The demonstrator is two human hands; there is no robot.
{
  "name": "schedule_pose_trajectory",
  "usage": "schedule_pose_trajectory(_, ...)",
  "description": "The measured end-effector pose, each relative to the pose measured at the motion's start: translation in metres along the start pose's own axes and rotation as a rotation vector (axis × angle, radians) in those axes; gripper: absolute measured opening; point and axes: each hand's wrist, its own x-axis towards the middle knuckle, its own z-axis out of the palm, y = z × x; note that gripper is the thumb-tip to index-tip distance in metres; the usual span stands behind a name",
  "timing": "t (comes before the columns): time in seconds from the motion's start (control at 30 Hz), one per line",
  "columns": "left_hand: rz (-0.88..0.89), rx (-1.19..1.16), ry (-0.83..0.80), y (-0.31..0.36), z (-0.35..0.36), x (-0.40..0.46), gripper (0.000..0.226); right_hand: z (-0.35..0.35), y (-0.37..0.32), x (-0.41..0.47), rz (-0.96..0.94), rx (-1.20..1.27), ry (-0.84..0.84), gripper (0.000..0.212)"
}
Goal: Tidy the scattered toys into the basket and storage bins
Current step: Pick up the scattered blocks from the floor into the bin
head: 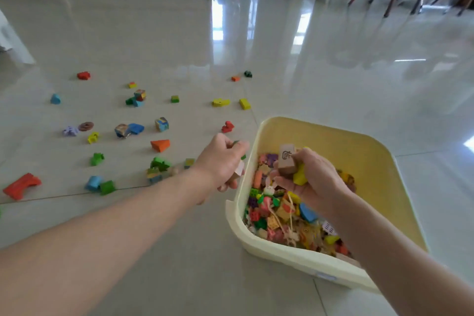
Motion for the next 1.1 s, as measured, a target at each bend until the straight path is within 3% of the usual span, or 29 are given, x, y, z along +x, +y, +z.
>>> schedule_pose_trajectory(0.13,-0.052,0.088,-0.046,0.010,0.060,0.026,0.027,-0.045,-0.006,0.018,0.043,0.106,0.146,0.023)
schedule_pose_trajectory(0.27,-0.097,0.050,-0.141,0.020,0.089,0.043,0.049,-0.074,-0.010,0.040,0.102,0.199,0.193,0.032)
schedule_pose_trajectory(0.37,-0.016,0.247,-0.115,0.023,0.083,0.056,0.054,-0.081,-0.009,0.056,0.145,0.079,0.184,0.059)
schedule_pose_trajectory(0.43,0.053,0.388,-0.057,0.020,0.066,0.067,0.050,-0.076,-0.008,0.061,0.118,-0.055,0.235,0.064)
schedule_pose_trajectory(0.6,0.124,0.482,-0.042,0.006,-0.014,0.093,0.038,-0.029,-0.001,0.058,-0.208,0.028,0.322,0.032)
schedule_pose_trajectory(0.7,0.066,0.539,-0.053,-0.017,-0.080,0.108,0.036,0.022,0.010,0.054,-0.367,-0.101,0.208,0.025)
schedule_pose_trajectory(0.8,0.030,0.648,-0.054,-0.054,-0.138,0.121,0.035,0.076,0.020,0.056,-0.412,-0.297,0.017,0.024)
schedule_pose_trajectory(1.1,-0.078,1.062,-0.157,-0.185,-0.331,0.109,0.043,0.249,0.114,0.111,-0.137,-1.013,-0.281,0.015)
